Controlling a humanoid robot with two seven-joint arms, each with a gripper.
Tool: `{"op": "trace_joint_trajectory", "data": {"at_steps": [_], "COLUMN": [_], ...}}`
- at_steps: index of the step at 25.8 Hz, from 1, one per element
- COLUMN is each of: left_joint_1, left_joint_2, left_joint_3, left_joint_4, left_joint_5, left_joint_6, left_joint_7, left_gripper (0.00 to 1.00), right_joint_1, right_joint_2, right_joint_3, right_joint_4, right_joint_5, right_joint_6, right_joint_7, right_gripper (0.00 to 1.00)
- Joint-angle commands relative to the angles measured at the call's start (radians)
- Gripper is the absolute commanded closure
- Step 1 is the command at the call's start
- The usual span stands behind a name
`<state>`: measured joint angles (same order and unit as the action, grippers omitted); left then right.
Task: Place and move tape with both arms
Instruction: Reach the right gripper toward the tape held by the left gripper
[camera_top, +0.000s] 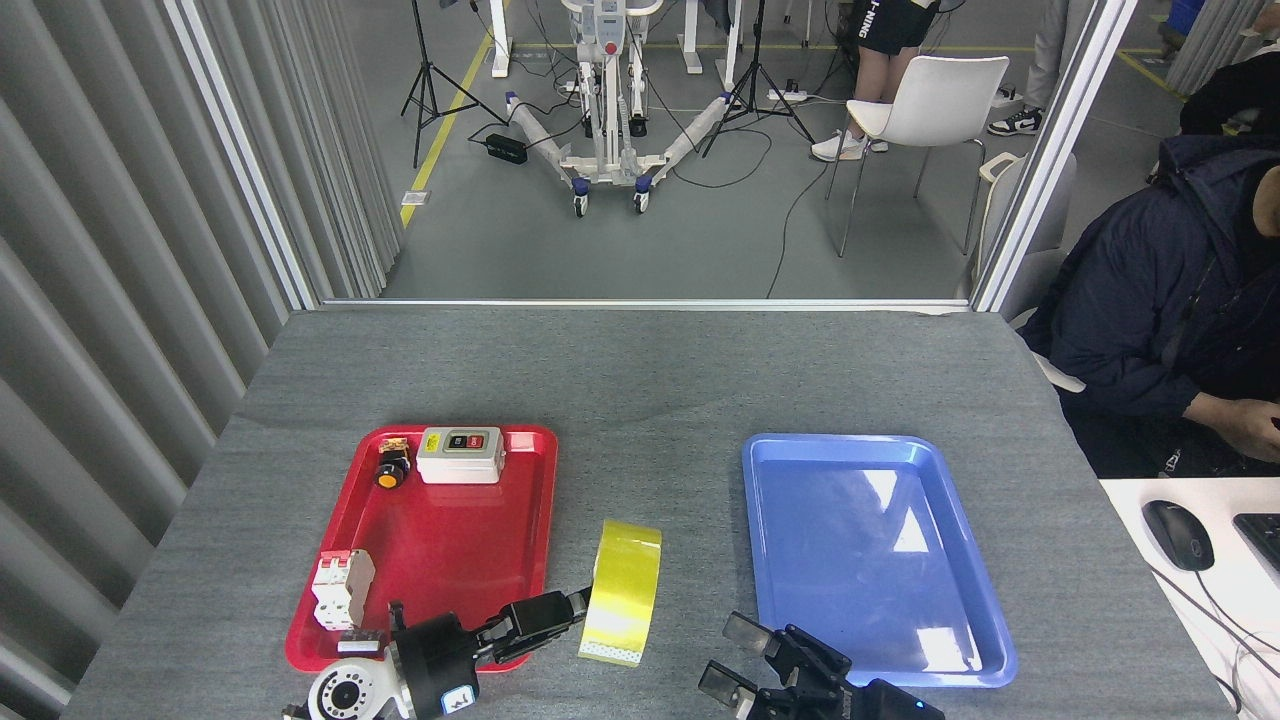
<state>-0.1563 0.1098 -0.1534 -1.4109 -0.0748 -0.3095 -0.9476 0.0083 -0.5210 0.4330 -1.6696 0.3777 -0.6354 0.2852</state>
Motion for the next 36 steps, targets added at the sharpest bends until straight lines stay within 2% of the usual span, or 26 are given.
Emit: {"op": "trace_joint_trajectory", "data": {"at_steps": [1,3,8,11,15,16,20,23,27,29,34,36], "left_joint_1": [-0.009,-0.009,-0.025,-0.032,-0.032,-0.032,-0.031,-0.026,-0.023,-0.022,-0.022,-0.023], "left_joint_2": [-0.001,-0.001,-0.001,0.001,0.007,0.008,0.011,0.011,0.011,0.011,0.011,0.011], "left_joint_3": [0.000,0.000,0.000,0.000,0.002,0.002,0.003,0.006,0.008,0.017,0.018,0.020], "left_joint_4": [0.009,0.012,0.018,0.024,0.026,0.026,0.026,0.024,0.024,0.024,0.024,0.024], "left_joint_5": [-0.002,-0.002,-0.002,-0.002,-0.002,-0.002,-0.002,-0.002,-0.002,-0.002,-0.002,-0.002], "left_joint_6": [-0.008,-0.008,-0.008,-0.008,-0.008,-0.008,-0.010,-0.011,-0.011,-0.011,-0.011,-0.011], "left_joint_7": [0.000,0.000,0.000,0.000,0.000,0.000,0.000,0.000,0.000,0.000,0.000,0.000], "left_gripper": [0.91,0.91,0.91,0.90,0.91,0.91,0.90,0.91,0.91,0.91,0.91,0.90], "right_joint_1": [-0.004,-0.025,-0.093,-0.154,-0.237,-0.254,-0.281,-0.284,-0.304,-0.306,-0.311,-0.311], "right_joint_2": [0.018,0.021,0.006,0.013,0.003,-0.001,-0.037,-0.045,-0.088,-0.080,-0.016,-0.007], "right_joint_3": [0.000,0.000,0.016,0.102,0.201,0.216,0.240,0.239,0.236,0.237,0.260,0.268], "right_joint_4": [-0.010,-0.019,-0.013,-0.004,-0.004,-0.004,-0.002,-0.004,-0.004,-0.004,-0.004,-0.004], "right_joint_5": [0.000,-0.014,-0.132,-0.181,-0.335,-0.355,-0.373,-0.375,-0.395,-0.410,-0.404,-0.404], "right_joint_6": [-0.026,-0.020,0.077,0.195,0.278,0.284,0.362,0.358,0.353,0.361,0.465,0.482], "right_joint_7": [-0.026,-0.032,-0.034,-0.032,-0.020,-0.015,0.037,0.038,0.037,0.037,0.057,0.060], "right_gripper": [0.00,0.00,0.01,0.01,0.01,0.01,0.01,0.01,0.01,0.01,0.01,0.01]}}
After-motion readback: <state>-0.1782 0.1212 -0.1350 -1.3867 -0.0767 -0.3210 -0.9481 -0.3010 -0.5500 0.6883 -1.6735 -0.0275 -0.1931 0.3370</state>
